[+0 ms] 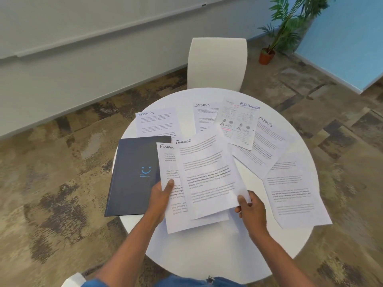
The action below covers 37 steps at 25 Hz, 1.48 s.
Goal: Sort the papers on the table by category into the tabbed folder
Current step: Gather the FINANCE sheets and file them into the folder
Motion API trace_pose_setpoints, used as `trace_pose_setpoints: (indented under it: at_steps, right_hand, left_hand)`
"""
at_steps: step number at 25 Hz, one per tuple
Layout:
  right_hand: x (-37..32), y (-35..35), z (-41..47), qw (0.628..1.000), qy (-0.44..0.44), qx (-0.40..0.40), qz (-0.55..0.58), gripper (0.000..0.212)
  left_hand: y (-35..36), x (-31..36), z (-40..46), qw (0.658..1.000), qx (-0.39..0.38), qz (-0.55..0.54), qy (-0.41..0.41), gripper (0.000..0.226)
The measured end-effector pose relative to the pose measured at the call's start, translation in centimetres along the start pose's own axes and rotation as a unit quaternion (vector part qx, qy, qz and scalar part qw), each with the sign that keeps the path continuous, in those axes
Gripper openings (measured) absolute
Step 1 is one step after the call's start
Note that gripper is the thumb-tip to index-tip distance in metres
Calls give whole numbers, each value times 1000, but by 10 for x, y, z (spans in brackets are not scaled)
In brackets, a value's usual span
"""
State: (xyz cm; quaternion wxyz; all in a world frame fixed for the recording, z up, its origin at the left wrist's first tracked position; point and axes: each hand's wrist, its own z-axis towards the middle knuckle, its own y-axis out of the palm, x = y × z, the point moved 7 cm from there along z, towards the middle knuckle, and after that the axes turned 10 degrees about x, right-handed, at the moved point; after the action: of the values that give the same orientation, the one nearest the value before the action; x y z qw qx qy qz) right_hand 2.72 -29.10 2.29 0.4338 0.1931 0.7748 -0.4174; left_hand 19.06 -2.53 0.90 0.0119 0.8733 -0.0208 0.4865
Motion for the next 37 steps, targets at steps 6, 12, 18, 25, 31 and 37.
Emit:
trace_pose_setpoints:
  at_steps: [6,12,18,25,31,37]
  right_hand:
    - [5,22,-20,998,-28,-51,-7,10]
    - [1,25,-43,992,-54,-111,-14,15]
    - [-11,29,-32,990,-59,-119,-46,37]
    - [-63,46,8,979,-36,-175,102,40]
    - [-62,40,1,985,-77,-121,96,20]
    - [-26,36,-1,994,-63,-65,54,29]
  left_hand:
    - [3,6,-6,1000,-20,-23,2,25]
    - [-2,5,-2,1000,-18,-16,-8,27]
    - [2,11,-5,998,-57,-2,3,24]
    - [16,27,-17,993,-116,6,25,28]
    - [16,34,-20,990,-117,39,75,21]
    - [13,12,-10,986,-89,125,73,14]
